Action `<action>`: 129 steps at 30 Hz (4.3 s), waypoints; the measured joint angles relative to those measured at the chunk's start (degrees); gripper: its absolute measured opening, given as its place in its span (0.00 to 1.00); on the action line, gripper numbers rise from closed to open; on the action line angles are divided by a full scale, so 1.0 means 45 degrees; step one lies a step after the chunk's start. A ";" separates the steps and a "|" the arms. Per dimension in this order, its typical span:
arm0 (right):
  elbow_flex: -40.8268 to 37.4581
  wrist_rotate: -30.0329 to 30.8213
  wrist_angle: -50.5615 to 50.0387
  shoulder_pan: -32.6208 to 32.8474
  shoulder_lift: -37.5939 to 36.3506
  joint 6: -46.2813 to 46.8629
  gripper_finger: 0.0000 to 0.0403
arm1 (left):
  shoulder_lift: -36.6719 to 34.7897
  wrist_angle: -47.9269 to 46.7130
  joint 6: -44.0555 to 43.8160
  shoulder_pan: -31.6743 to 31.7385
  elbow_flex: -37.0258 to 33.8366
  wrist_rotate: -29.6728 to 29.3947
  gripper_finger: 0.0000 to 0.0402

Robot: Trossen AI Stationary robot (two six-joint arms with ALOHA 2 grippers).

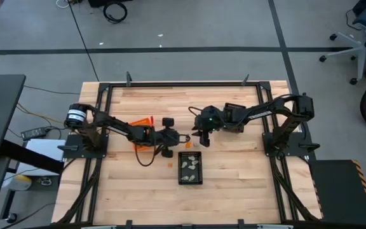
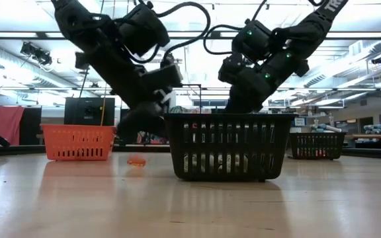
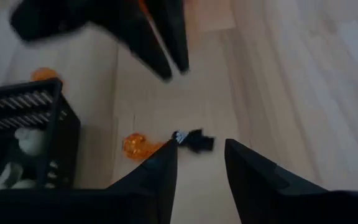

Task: Sort Halloween decoration
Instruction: Put the orange pumpkin toy into the top black bin

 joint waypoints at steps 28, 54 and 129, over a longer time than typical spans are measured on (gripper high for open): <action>0.0010 0.1365 -0.0070 0.0022 -0.0027 -0.0354 0.36 | -0.1332 -0.2764 -0.5864 -0.4773 -0.0096 0.3252 0.49; 0.0005 0.1380 -0.0910 0.0085 -0.0037 -0.0222 0.36 | 0.0281 -0.1813 -0.5220 -0.4806 -0.0039 0.3334 0.48; -0.3501 1.2228 -0.4482 0.2128 -0.9138 0.1603 0.35 | 0.4114 0.1042 0.2337 0.1229 0.6779 0.0548 0.23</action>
